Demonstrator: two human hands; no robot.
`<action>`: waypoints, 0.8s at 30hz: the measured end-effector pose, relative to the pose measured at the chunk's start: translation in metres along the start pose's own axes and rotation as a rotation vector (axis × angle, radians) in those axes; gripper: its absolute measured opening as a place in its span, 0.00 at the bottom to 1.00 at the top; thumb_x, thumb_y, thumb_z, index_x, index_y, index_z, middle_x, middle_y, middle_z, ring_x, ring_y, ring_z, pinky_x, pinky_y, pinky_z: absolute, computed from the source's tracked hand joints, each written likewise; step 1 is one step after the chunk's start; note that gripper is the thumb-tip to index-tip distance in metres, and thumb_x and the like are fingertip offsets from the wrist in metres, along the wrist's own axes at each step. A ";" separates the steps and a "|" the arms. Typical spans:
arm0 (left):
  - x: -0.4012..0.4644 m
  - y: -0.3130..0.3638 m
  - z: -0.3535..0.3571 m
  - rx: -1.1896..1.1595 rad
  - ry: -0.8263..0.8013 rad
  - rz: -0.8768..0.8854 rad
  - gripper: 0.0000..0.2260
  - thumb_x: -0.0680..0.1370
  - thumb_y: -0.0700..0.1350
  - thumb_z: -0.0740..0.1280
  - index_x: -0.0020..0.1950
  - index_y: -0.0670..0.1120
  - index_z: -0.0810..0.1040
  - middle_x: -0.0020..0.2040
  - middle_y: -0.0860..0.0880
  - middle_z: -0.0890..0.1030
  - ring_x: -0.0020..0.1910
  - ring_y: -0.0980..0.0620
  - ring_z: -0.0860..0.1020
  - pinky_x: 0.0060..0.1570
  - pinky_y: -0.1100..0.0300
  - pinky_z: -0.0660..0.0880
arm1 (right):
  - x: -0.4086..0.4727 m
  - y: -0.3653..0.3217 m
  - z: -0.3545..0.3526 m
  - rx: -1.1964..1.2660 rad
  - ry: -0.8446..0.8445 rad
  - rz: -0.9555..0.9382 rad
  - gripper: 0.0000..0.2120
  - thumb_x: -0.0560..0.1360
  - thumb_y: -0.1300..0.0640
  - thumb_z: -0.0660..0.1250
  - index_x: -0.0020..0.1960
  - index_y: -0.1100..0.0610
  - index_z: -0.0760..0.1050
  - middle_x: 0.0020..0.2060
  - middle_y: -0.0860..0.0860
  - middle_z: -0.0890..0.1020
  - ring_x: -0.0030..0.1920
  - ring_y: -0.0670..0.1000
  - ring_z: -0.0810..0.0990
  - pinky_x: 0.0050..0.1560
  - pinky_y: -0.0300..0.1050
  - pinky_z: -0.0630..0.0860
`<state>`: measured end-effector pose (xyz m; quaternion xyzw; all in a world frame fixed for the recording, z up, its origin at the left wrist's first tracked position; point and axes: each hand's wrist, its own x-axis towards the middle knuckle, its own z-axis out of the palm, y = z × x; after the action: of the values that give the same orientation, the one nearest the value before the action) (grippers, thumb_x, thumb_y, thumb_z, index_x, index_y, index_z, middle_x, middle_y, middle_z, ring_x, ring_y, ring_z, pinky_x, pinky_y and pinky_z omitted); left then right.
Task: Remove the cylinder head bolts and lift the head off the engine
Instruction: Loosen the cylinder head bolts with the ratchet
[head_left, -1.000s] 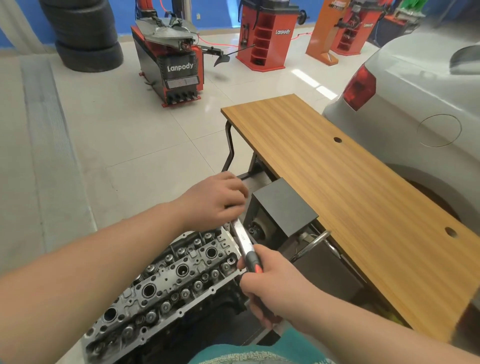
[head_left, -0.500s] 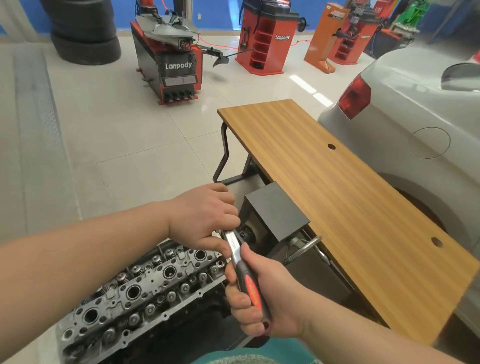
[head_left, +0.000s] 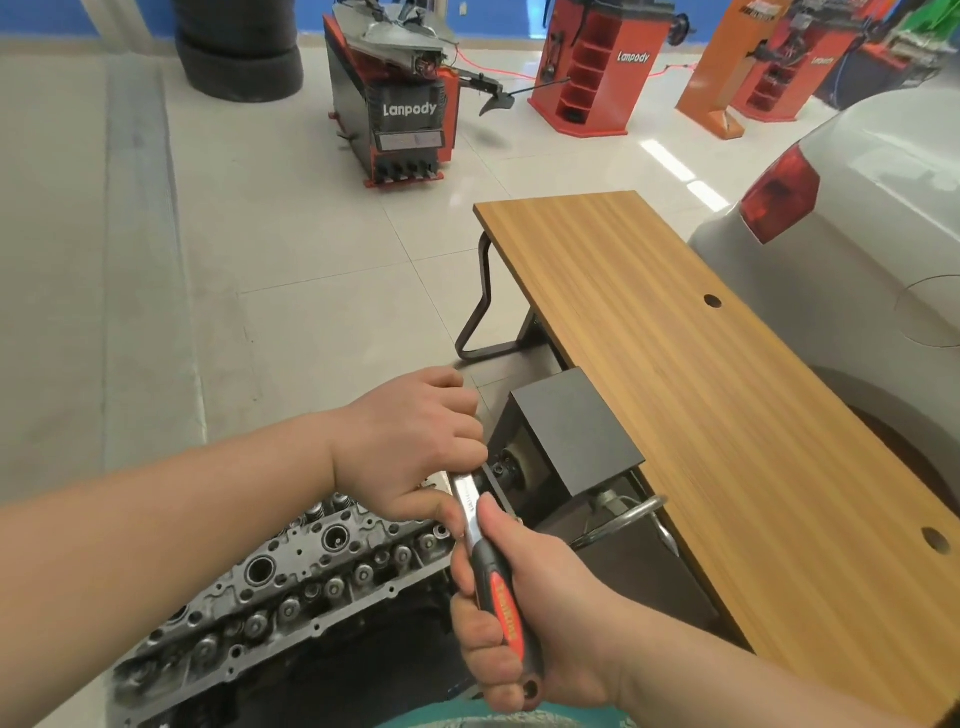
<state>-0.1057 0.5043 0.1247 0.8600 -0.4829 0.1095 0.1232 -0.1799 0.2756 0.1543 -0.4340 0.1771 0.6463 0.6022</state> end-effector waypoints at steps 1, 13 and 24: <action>0.002 0.001 0.001 -0.005 0.008 -0.008 0.27 0.82 0.69 0.51 0.41 0.48 0.71 0.38 0.52 0.74 0.40 0.46 0.68 0.54 0.45 0.71 | -0.001 -0.001 -0.002 -0.004 0.002 0.002 0.31 0.78 0.24 0.57 0.42 0.53 0.71 0.32 0.54 0.68 0.26 0.52 0.67 0.27 0.43 0.67; 0.016 0.015 0.009 0.045 0.006 -0.139 0.24 0.79 0.68 0.61 0.40 0.48 0.72 0.37 0.52 0.73 0.39 0.46 0.68 0.53 0.45 0.72 | -0.013 -0.018 -0.030 -0.097 0.011 0.051 0.32 0.78 0.25 0.59 0.40 0.55 0.73 0.30 0.54 0.71 0.26 0.51 0.68 0.27 0.42 0.68; 0.028 0.037 0.014 0.144 0.036 -0.388 0.25 0.80 0.70 0.59 0.40 0.49 0.74 0.35 0.53 0.73 0.38 0.47 0.68 0.52 0.46 0.72 | -0.026 -0.062 -0.069 -0.372 -0.091 0.164 0.30 0.77 0.24 0.59 0.43 0.52 0.71 0.31 0.53 0.68 0.25 0.51 0.67 0.27 0.42 0.68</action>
<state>-0.1219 0.4591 0.1234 0.9415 -0.2967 0.1333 0.0887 -0.1011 0.2203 0.1540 -0.4922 0.0622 0.7336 0.4644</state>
